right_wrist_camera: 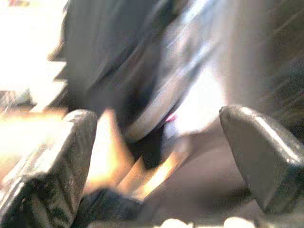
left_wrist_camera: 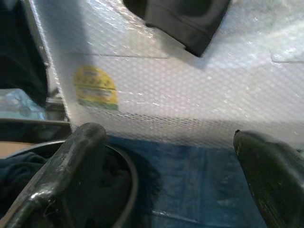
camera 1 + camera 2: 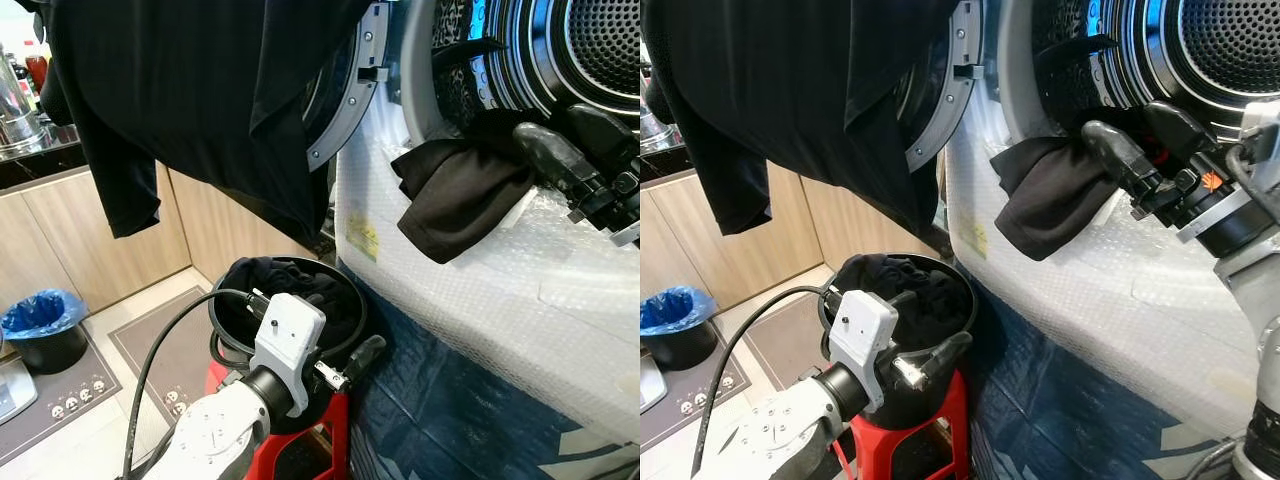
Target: Clothes washing
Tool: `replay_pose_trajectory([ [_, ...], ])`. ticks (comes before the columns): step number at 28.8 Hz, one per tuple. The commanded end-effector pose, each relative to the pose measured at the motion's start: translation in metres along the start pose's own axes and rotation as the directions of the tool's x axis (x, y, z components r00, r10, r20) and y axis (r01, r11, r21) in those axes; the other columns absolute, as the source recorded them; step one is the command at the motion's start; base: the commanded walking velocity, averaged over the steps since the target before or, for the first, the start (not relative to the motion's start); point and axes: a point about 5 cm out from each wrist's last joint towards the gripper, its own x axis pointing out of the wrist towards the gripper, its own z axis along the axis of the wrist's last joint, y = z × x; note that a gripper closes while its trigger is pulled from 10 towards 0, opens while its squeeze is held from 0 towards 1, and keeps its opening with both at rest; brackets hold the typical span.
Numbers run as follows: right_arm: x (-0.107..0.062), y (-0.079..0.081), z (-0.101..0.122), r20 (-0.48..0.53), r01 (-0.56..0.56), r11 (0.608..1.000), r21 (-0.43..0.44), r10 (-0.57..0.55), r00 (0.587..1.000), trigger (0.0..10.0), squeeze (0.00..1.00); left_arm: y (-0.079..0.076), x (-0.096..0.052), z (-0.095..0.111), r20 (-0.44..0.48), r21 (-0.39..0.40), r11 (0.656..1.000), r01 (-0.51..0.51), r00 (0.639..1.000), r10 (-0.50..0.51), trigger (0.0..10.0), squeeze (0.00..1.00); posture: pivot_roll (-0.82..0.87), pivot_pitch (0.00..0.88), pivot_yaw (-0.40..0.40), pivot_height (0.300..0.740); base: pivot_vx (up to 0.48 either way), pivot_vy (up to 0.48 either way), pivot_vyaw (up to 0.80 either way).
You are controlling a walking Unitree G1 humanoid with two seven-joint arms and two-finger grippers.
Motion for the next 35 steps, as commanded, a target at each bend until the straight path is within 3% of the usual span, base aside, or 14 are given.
replay_pose_trajectory([
  [1,0.008,0.02,-0.018,-0.097,-0.128,0.991,0.034,0.131,0.987,10.0,0.0,-0.001,0.002,0.001,0.004,0.008,1.0,0.003,1.0,-0.003,10.0,0.0,-0.03,0.0,-0.039,0.74,0.0,0.0,0.0],
  [4,0.011,0.024,-0.032,-0.136,-0.135,0.99,0.046,0.14,0.981,10.0,0.0,-0.001,0.001,0.001,0.004,0.006,1.0,-0.001,1.0,0.001,10.0,0.0,-0.03,0.0,-0.044,0.74,0.0,0.0,0.0],
  [15,0.011,0.029,-0.038,-0.133,-0.161,0.984,0.079,0.171,0.976,10.0,0.0,-0.002,-0.001,0.0,0.002,0.001,1.0,-0.014,1.0,0.014,10.0,0.0,-0.01,0.0,-0.056,0.74,0.0,0.0,0.0],
  [18,0.013,0.029,-0.057,-0.245,-0.109,0.989,0.098,0.13,0.961,10.0,0.0,-0.003,-0.001,0.0,-0.001,0.0,1.0,-0.015,1.0,0.015,10.0,0.0,-0.01,0.0,-0.059,0.74,0.0,0.0,0.0],
  [20,0.016,0.021,-0.079,-0.355,-0.007,0.996,0.091,0.038,0.934,10.0,0.0,-0.004,-0.001,-0.001,-0.002,0.0,1.0,-0.012,1.0,0.012,10.0,0.0,-0.01,0.0,-0.063,0.74,0.0,0.0,0.0],
  [23,0.02,0.012,-0.092,-0.405,0.091,0.991,0.095,-0.045,0.913,10.0,0.0,-0.005,-0.002,-0.001,-0.004,-0.001,1.0,-0.011,1.0,0.011,10.0,0.0,0.0,0.0,-0.065,0.74,0.0,0.0,0.0],
  [28,0.024,-0.003,-0.104,-0.454,0.224,0.971,0.078,-0.166,0.876,10.0,0.0,-0.005,-0.003,-0.002,-0.006,0.0,1.0,-0.013,1.0,0.013,10.0,0.0,0.01,0.0,-0.069,0.74,0.0,0.0,0.0],
  [35,0.028,-0.022,-0.108,-0.441,0.339,0.939,0.065,-0.277,0.854,10.0,0.0,-0.004,-0.005,-0.002,-0.008,0.0,1.0,-0.02,1.0,0.02,10.0,0.0,0.02,0.0,-0.072,0.74,0.0,0.0,0.0],
])
